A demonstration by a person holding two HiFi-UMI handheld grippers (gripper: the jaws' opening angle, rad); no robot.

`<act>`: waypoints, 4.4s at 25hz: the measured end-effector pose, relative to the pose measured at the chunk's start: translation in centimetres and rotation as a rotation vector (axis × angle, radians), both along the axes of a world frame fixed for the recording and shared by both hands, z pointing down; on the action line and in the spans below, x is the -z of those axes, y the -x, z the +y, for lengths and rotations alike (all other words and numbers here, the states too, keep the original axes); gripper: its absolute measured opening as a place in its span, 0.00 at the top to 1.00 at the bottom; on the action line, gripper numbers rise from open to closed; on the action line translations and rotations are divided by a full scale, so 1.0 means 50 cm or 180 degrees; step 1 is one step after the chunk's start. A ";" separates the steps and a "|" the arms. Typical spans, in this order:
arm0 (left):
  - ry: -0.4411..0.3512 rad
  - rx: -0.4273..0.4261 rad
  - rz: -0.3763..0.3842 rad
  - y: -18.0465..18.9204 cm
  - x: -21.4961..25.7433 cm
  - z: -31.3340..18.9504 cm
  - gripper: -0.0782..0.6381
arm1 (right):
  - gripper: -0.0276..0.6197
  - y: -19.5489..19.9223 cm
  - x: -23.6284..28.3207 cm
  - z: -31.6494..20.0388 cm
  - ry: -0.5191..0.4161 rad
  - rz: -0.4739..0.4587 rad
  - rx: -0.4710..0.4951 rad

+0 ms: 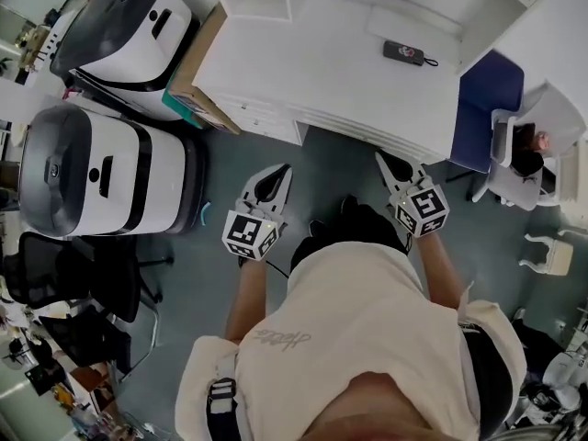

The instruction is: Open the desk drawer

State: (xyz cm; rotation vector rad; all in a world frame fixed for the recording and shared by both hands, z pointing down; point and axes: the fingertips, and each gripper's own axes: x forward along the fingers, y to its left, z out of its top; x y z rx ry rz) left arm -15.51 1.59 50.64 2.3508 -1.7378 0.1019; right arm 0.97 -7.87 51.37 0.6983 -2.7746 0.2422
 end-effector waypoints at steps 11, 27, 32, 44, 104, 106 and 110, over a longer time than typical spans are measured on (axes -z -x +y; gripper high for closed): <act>0.0210 -0.0017 0.0024 0.052 -0.041 -0.131 0.89 | 0.96 0.102 -0.062 -0.119 0.0117 -0.0014 0.0145; 0.0047 -0.0507 -0.0192 0.065 0.022 -0.489 0.89 | 0.96 0.153 -0.092 -0.431 0.0141 -0.0115 -0.0136; 0.0091 -0.0695 -0.0128 0.055 0.009 -0.513 0.89 | 0.96 0.111 -0.114 -0.440 0.0227 0.0019 -0.0424; -0.0088 -0.1350 -0.0024 0.064 0.029 -0.572 0.89 | 0.96 0.042 -0.065 -0.368 0.0037 0.0345 -0.1283; 0.0241 -0.1282 -0.0088 -0.007 0.008 -0.541 0.89 | 0.67 -0.040 -0.700 -0.243 0.3216 0.0901 -0.1620; 0.0294 -0.1230 -0.0089 0.001 -0.004 -0.539 0.89 | 0.67 -0.035 -0.723 -0.249 0.3257 0.0961 -0.1689; 0.0345 -0.1150 -0.0102 0.013 -0.018 -0.535 0.89 | 0.67 -0.032 -0.750 -0.274 0.3207 0.1095 -0.1828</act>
